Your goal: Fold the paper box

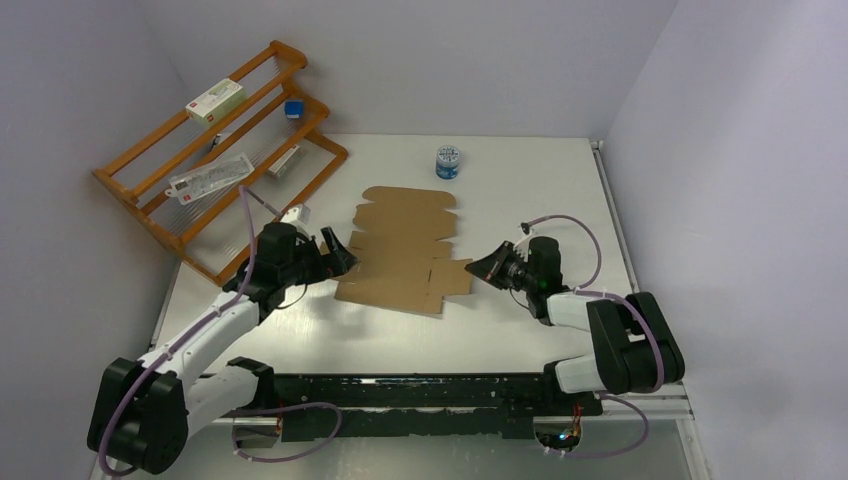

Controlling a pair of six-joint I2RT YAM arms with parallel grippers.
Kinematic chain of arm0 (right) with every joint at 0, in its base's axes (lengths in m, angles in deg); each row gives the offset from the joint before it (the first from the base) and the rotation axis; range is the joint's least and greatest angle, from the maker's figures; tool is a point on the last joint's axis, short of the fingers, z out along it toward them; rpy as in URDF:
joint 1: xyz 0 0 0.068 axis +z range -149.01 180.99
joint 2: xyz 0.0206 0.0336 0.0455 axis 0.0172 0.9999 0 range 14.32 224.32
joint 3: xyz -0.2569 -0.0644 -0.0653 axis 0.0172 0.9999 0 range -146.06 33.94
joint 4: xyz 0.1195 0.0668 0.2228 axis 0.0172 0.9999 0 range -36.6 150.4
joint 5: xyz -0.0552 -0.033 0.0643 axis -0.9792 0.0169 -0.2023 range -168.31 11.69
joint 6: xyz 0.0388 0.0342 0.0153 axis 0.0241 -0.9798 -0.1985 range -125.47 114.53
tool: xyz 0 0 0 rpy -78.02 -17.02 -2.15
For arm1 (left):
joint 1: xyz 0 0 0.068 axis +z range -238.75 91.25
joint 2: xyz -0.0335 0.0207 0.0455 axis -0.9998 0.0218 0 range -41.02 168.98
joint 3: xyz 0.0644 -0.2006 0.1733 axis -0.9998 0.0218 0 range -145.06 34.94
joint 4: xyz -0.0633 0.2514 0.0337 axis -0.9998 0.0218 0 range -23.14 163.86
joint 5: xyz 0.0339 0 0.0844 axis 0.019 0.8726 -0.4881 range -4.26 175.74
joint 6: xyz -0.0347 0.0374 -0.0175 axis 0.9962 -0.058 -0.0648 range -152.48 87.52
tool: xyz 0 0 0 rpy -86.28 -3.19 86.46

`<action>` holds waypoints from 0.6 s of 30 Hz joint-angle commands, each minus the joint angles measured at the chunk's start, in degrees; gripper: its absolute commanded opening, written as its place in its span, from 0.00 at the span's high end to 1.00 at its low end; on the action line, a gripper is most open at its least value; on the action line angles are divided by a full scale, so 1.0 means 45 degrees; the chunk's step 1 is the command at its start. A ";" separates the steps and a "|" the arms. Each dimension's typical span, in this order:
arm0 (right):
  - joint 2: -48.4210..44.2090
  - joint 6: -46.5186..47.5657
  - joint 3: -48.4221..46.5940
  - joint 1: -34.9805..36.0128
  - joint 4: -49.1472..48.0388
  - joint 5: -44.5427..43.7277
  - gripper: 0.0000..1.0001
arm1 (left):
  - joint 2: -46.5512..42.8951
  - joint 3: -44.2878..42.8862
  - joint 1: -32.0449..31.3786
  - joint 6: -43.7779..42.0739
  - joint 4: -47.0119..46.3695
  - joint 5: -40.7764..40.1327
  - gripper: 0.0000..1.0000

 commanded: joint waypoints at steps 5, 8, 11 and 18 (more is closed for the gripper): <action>-0.0471 0.0527 0.0118 -0.0121 0.0932 -0.0543 0.93 | 0.1133 0.0045 0.0054 0.0408 -0.1339 0.1105 0.03; -0.0623 0.0963 -0.0202 -0.0119 0.1711 -0.0863 0.85 | 0.1386 -0.0059 0.0054 0.0375 -0.1114 0.1041 0.05; -0.1053 0.1483 -0.0445 -0.0110 0.2592 -0.1352 0.81 | 0.1316 0.0043 0.0054 0.0460 -0.0864 0.0661 0.06; -0.2127 0.2688 -0.1126 -0.0082 0.4315 -0.2622 0.59 | 0.1055 0.0293 0.0054 0.0839 -0.0262 0.0194 0.09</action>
